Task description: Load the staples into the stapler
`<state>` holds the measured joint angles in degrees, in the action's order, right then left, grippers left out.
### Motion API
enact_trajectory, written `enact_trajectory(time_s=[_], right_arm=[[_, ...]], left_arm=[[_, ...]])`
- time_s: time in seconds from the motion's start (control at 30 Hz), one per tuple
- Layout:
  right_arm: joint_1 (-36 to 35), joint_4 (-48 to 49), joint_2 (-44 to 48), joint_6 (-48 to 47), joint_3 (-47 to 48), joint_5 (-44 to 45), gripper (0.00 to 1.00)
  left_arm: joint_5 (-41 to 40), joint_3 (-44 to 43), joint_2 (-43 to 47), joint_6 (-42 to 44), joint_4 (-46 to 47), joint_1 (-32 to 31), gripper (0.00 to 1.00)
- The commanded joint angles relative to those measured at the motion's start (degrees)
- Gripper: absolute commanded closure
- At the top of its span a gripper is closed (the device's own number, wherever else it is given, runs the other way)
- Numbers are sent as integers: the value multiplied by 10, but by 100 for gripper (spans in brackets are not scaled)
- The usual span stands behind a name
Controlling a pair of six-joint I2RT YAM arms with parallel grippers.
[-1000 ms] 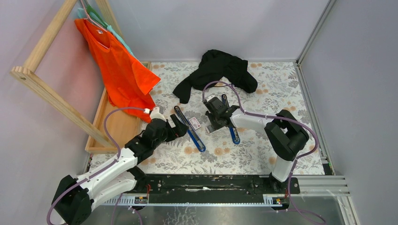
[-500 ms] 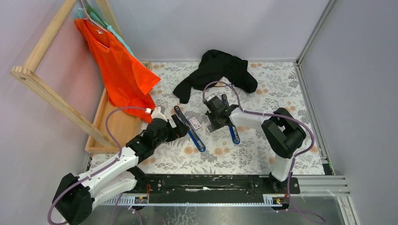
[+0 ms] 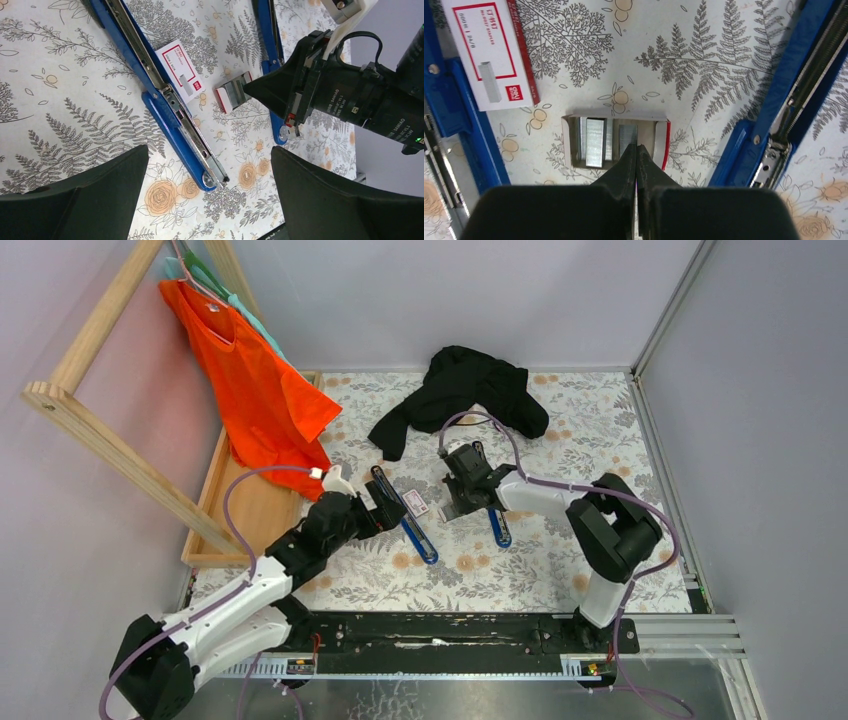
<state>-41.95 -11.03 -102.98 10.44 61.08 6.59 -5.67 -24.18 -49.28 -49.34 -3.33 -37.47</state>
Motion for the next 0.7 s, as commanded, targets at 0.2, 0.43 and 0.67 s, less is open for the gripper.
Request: enact_trajectory(time_s=[0.2, 0.43, 0.67], right_arm=[[4, 82, 121, 37, -54, -2, 100], [5, 194, 222, 80, -123, -47, 100], [4, 344, 300, 134, -199, -110, 100]], left_arm=[[16, 21, 43, 12, 66, -1, 1], [46, 36, 76, 14, 128, -1, 2], [103, 52, 80, -3, 230, -1, 4]])
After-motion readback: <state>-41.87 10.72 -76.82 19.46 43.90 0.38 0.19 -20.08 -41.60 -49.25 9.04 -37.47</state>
